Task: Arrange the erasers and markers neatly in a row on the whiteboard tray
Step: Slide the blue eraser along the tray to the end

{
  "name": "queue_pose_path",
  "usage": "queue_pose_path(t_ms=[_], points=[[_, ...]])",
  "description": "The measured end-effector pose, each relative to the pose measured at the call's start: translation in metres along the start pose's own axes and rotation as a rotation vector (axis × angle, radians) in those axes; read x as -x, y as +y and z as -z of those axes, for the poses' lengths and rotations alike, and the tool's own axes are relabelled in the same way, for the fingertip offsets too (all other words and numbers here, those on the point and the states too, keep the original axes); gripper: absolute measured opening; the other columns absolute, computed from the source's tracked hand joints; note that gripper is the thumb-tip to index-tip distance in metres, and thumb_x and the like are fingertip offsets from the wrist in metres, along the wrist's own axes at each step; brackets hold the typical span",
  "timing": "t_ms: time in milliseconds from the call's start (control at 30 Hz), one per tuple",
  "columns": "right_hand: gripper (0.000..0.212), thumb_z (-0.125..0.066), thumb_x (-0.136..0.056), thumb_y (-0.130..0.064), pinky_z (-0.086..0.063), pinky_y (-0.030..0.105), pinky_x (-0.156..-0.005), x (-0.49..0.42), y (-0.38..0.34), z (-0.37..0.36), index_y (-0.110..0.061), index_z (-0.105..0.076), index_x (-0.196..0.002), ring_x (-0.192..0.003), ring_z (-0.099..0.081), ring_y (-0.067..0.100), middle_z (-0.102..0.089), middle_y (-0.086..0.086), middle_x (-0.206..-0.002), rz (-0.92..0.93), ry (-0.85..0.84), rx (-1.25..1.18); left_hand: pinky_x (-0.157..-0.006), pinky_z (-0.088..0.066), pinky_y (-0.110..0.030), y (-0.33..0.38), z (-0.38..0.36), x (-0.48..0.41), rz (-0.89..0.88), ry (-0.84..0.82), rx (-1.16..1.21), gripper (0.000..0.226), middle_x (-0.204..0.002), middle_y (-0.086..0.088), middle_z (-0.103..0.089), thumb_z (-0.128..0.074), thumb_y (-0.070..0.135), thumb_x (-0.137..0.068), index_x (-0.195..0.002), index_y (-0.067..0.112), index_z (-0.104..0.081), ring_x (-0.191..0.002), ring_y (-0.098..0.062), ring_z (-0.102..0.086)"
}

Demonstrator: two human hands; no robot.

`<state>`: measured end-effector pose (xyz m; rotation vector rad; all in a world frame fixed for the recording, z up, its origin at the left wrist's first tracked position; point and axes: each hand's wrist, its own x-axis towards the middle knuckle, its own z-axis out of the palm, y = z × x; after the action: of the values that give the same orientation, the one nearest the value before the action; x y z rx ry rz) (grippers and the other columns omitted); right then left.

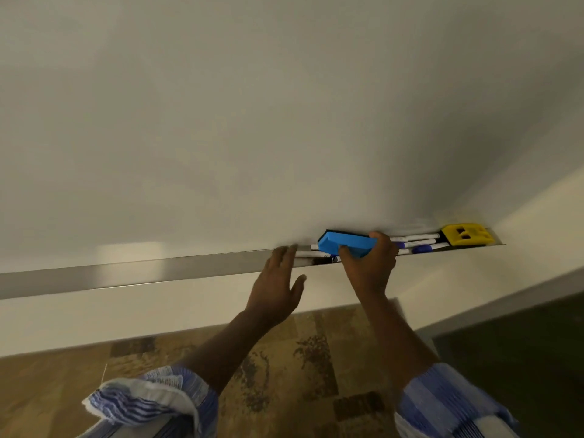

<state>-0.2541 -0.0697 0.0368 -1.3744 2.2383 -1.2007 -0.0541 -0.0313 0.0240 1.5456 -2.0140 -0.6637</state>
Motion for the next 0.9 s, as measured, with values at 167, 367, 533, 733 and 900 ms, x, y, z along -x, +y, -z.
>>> queue_pose_path(t_ms=[167, 367, 533, 733, 900], points=[[0.073, -0.085, -0.069, -0.037, -0.051, 0.037, -0.096, 0.013, -0.02, 0.0, -0.01, -0.047, -0.125, -0.114, -0.053, 0.026, -0.054, 0.013, -0.125, -0.029, -0.053, -0.046, -0.102, -0.049, -0.031, 0.039, -0.002, -0.018, -0.087, 0.04, 0.092, 0.072, -0.156, -0.005, -0.032, -0.059, 0.028, -0.099, -0.159, 0.022, -0.02, -0.131, -0.02, -0.048], [0.076, -0.082, -0.073, -0.044, -0.055, 0.04, -0.096, 0.027, -0.04, 0.001, -0.017, -0.043, -0.131, -0.12, -0.051, 0.025, -0.051, 0.009, -0.133, -0.077, -0.199, -0.139, -0.105, -0.044, -0.03, 0.036, 0.008, -0.011, 0.075, 0.154, 0.142, 0.077, -0.151, -0.008, -0.035, -0.064, 0.021, -0.096, -0.158, 0.018, -0.02, -0.134, -0.023, -0.04], [0.058, -0.074, -0.085, -0.033, -0.045, 0.008, -0.072, 0.065, -0.067, -0.017, -0.021, -0.044, -0.134, -0.112, -0.059, 0.018, -0.057, 0.005, -0.132, -0.087, -0.27, -0.243, -0.1, -0.039, -0.028, 0.005, 0.041, 0.012, 0.209, 0.292, 0.171, 0.079, -0.142, -0.011, -0.041, -0.068, 0.026, -0.093, -0.157, 0.016, -0.023, -0.128, -0.023, -0.04], [0.039, -0.066, -0.091, -0.026, -0.045, 0.004, -0.069, 0.135, -0.128, -0.068, -0.019, -0.053, -0.128, -0.105, -0.063, 0.012, -0.065, 0.0, -0.122, -0.159, -0.335, -0.355, -0.1, -0.039, -0.03, -0.064, 0.102, 0.055, 0.404, 0.446, 0.239, 0.078, -0.142, -0.009, -0.046, -0.066, 0.039, -0.094, -0.155, 0.013, -0.025, -0.129, -0.022, -0.041], [0.032, -0.063, -0.092, -0.02, -0.045, 0.0, -0.061, 0.193, -0.188, -0.126, -0.021, -0.057, -0.124, -0.099, -0.061, 0.007, -0.063, -0.001, -0.119, -0.134, -0.418, -0.363, -0.104, -0.043, -0.037, -0.137, 0.163, 0.089, 0.486, 0.508, 0.166, 0.07, -0.142, -0.011, -0.048, -0.067, 0.039, -0.094, -0.148, 0.007, -0.037, -0.128, -0.023, -0.044]])
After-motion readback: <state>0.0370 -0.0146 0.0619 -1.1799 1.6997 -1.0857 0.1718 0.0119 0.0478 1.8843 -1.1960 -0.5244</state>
